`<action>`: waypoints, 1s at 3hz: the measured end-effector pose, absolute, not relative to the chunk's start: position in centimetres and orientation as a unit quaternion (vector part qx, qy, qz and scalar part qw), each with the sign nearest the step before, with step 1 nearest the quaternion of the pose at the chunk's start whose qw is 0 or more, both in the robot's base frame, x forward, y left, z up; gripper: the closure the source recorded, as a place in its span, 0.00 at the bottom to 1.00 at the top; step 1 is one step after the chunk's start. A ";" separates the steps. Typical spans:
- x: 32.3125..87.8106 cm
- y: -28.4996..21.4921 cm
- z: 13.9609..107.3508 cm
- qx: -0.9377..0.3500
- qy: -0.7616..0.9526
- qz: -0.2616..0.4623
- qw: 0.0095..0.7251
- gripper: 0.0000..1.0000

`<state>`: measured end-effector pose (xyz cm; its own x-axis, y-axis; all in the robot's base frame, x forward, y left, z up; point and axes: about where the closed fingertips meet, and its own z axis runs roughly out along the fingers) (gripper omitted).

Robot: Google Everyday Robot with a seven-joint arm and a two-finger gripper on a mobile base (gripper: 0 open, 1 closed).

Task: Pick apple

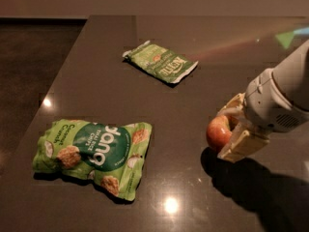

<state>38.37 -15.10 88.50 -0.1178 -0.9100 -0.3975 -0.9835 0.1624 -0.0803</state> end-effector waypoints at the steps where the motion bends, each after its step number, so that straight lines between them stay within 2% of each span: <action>1: 39.8 -15.1 91.9 -0.630 0.745 0.107 0.189 1.00; 2: 41.5 -15.0 96.9 -0.630 0.741 0.116 0.201 1.00; 3: 41.5 -15.0 96.9 -0.630 0.741 0.116 0.201 1.00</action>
Offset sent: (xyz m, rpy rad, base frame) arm 0.0402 0.0005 0.0975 0.0542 -0.0037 -0.0203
